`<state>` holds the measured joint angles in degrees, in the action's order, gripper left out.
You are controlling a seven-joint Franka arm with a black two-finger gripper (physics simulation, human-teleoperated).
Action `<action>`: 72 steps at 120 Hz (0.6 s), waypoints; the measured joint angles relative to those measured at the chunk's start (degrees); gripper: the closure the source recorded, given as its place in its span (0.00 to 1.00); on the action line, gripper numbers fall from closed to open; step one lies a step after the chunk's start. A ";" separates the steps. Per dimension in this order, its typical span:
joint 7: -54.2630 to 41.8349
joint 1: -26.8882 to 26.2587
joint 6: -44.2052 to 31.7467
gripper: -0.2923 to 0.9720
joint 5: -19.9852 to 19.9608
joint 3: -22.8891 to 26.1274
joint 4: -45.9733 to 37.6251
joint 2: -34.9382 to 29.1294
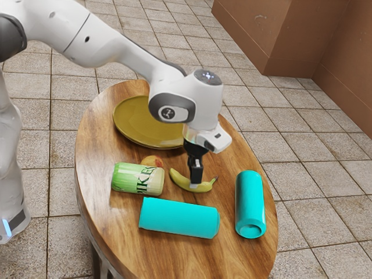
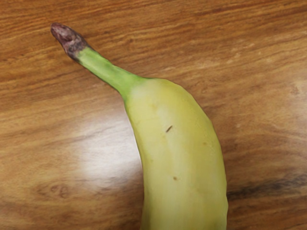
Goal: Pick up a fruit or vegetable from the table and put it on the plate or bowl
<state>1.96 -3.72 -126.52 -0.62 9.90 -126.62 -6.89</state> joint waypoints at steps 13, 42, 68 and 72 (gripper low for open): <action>0.00 0.01 -1.21 0.23 -0.43 0.01 -1.04 0.23; -0.01 0.02 -2.74 0.23 -1.38 -0.04 -1.61 0.62; -0.01 0.03 -3.27 0.23 -2.12 -0.05 -1.96 0.81; -0.01 0.05 -3.31 0.23 -2.21 -0.05 -2.01 0.87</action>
<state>1.94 -3.67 -129.83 -2.83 9.84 -128.63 -6.02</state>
